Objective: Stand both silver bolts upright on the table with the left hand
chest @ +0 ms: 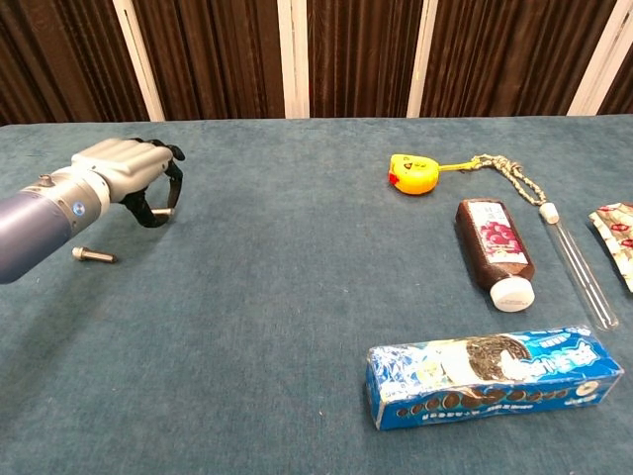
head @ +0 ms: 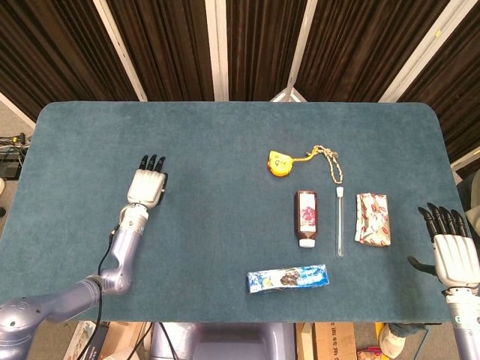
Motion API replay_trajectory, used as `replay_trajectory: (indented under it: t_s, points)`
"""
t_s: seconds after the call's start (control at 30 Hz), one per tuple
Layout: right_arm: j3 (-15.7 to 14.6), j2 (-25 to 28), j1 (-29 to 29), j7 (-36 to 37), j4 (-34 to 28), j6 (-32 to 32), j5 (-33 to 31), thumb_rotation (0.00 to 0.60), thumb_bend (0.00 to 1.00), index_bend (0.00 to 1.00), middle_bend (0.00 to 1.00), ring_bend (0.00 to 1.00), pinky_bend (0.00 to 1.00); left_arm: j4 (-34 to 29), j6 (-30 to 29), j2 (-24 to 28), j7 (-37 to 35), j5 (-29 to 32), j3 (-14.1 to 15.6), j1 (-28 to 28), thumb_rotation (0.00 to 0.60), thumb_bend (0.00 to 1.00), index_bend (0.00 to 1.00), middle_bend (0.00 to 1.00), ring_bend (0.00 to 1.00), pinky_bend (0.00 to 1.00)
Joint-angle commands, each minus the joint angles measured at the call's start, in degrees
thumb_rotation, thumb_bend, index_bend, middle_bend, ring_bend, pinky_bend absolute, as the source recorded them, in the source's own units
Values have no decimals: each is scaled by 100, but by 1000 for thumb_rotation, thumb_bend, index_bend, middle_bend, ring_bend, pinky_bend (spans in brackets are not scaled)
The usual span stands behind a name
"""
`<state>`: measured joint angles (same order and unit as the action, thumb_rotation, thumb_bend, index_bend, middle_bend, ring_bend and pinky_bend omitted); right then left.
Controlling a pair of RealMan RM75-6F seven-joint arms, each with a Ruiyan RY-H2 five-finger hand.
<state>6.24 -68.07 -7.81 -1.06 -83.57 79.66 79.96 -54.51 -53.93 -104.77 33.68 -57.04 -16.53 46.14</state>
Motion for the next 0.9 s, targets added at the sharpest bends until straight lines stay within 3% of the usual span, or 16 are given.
replay_trajectory:
  t_s: [0.03,0.23,0.43,0.7,0.9]
  points:
    - [-4,-9,-6,-9,1,-6,6,600,114,131,91,47,0,-350,-74,171,-195,40,-122,-52,600,548,566,76,0,0]
    - [-8,-9,-4,-19,-16,-3,11,600,115,130,91,47,0,-999,-169,438,-894,39,-337,-207,600,550,568,81,0,0]
    - [0,1,4,-23,-34,17,4,600,114,130,91,47,0,-1518,263,706,-2369,143,-564,-458,600,549,569,82,0,0]
    - [-6,-11,1,-39,-27,5,2,600,115,131,91,47,0,-1606,1176,901,-3870,281,-690,-550,600,549,570,81,0,0]
    - [-14,-7,2,0,-33,-3,12,600,114,131,90,47,0,-1390,1542,835,-5227,-222,-771,-640,600,549,570,82,0,0]
